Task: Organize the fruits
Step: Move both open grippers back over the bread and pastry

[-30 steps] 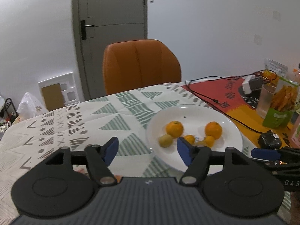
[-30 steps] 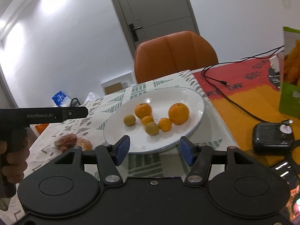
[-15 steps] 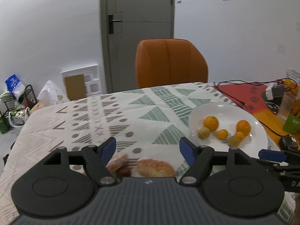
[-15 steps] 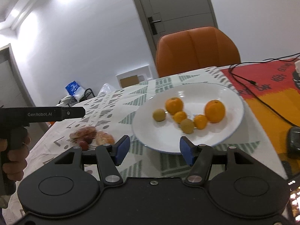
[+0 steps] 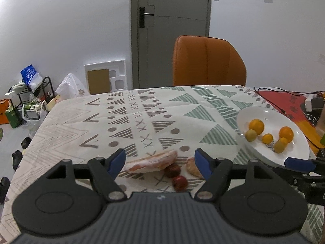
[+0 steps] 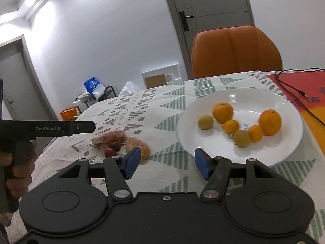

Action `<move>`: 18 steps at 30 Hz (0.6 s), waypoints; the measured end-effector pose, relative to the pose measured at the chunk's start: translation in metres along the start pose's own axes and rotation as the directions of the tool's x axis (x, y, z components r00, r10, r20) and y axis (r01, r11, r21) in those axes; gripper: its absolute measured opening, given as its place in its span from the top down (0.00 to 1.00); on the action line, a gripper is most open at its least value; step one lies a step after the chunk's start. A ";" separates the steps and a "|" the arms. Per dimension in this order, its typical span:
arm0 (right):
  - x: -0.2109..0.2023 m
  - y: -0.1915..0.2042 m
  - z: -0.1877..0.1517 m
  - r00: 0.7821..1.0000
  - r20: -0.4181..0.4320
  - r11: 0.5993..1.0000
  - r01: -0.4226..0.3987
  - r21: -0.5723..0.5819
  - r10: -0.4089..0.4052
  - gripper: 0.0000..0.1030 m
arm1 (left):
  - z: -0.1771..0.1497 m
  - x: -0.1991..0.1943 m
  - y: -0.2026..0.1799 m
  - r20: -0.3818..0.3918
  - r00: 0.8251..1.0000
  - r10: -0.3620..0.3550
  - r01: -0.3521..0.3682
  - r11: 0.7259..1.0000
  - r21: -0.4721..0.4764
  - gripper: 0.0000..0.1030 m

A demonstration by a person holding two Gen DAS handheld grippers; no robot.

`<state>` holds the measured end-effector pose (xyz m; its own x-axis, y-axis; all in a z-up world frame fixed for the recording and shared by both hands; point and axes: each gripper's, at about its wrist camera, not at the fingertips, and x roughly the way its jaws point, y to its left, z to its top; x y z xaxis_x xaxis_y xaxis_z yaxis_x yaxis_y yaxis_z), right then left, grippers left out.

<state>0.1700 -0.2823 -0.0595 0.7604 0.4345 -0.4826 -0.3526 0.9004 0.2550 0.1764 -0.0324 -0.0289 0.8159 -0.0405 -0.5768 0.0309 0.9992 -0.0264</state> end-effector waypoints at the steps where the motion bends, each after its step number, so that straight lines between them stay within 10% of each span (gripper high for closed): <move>1: 0.002 0.002 0.000 1.000 -0.004 1.000 -0.003 -0.005 0.003 0.43 | -0.001 0.000 0.003 -0.001 1.000 0.003 -0.003 1.000 -0.005 0.29; 18: 0.044 0.040 0.007 0.996 -0.073 0.994 -0.055 -0.095 0.048 0.43 | -0.013 0.009 0.048 -0.040 0.999 0.031 -0.034 0.996 -0.083 0.29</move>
<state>0.1929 -0.2275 -0.0643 0.7010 0.4779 -0.5294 -0.4440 0.8733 0.2004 0.1775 0.0155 -0.0464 0.7927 -0.0097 -0.6095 -0.0452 0.9962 -0.0746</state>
